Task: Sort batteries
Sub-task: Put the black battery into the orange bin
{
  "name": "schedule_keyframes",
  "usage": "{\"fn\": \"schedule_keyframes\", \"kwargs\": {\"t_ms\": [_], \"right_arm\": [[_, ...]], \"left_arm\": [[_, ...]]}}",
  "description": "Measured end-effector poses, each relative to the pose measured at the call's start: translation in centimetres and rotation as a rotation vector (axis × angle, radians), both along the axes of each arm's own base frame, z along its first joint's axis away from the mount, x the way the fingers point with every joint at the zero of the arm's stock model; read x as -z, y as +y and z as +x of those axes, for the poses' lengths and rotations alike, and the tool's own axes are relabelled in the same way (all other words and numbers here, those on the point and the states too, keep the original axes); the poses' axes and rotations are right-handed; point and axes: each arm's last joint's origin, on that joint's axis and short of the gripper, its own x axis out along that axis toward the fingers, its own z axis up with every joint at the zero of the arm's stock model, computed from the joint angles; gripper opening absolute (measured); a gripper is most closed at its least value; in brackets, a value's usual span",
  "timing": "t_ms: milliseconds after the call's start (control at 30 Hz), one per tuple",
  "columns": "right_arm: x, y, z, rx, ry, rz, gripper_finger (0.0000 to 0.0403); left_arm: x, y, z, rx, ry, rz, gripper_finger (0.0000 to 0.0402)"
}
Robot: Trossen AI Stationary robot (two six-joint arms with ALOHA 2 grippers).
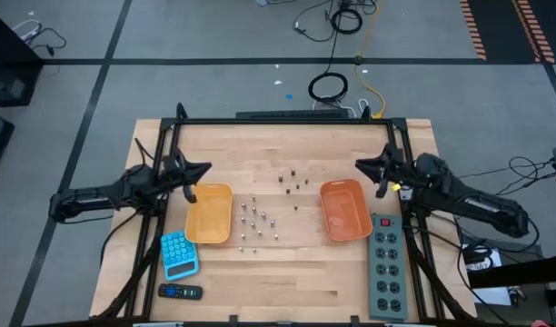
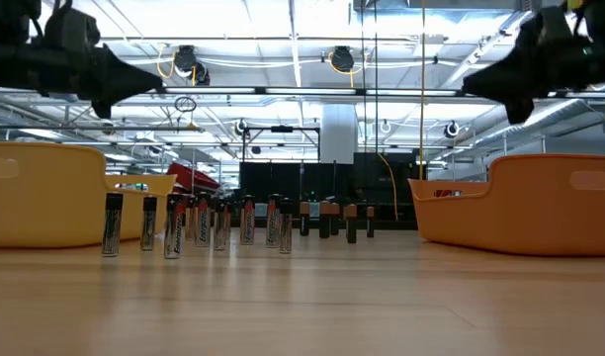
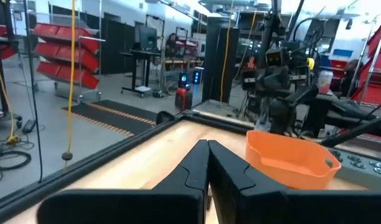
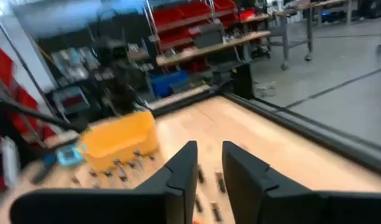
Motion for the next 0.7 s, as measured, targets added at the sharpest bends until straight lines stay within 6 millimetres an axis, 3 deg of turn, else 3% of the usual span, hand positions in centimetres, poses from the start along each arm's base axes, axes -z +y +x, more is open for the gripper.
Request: {"fn": "schedule_keyframes", "kwargs": {"t_ms": [133,267,500,700], "right_arm": [[-2.8,-0.3,1.6,-0.026,0.072,-0.077,0.0087],[-3.9,-0.8,4.2,-0.058,0.2,-0.068,0.0111],[-4.8,-1.0,10.8,-0.075,0.474,-0.096,0.0143],[-5.8,-1.5,16.6,-0.142,0.665,-0.133,0.0146]], "left_arm": [[-0.6,0.0,-0.1,0.003,-0.022,0.003,0.0018],[-0.6,0.0,-0.1,-0.012,-0.022,0.001,0.0018],[-0.6,0.1,-0.2,-0.042,-0.017,0.006,0.0026],[-0.6,0.1,-0.2,-0.047,0.013,0.053,0.008]]}}
